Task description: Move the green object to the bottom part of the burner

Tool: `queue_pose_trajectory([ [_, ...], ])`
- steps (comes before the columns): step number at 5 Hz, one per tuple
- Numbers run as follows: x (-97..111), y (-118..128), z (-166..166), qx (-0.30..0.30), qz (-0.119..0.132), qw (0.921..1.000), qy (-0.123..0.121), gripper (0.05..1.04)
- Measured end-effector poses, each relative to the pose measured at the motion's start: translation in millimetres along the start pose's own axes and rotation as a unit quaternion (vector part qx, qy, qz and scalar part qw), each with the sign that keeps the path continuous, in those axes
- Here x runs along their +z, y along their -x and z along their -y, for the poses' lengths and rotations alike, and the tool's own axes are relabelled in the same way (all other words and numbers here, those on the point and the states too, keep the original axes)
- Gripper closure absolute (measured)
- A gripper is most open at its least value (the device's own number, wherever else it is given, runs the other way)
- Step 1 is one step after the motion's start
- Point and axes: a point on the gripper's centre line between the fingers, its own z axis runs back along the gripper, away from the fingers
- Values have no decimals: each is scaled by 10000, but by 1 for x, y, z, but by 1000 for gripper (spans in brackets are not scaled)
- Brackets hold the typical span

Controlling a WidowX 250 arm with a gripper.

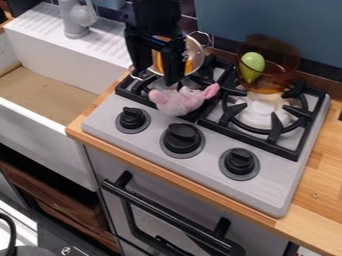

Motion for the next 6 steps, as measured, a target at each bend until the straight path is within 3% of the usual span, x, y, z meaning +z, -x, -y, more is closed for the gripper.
queue_pose_trajectory([
  [2, 16, -32, 23, 634, 334, 9974, 36, 90],
  [3, 25, -52, 34, 1216, 705, 9900, -124, 90],
  [4, 28, -76, 54, 1742, 891, 9806, -90, 90],
  [6, 26, -104, 76, 2495, 718, 9657, -99, 90],
])
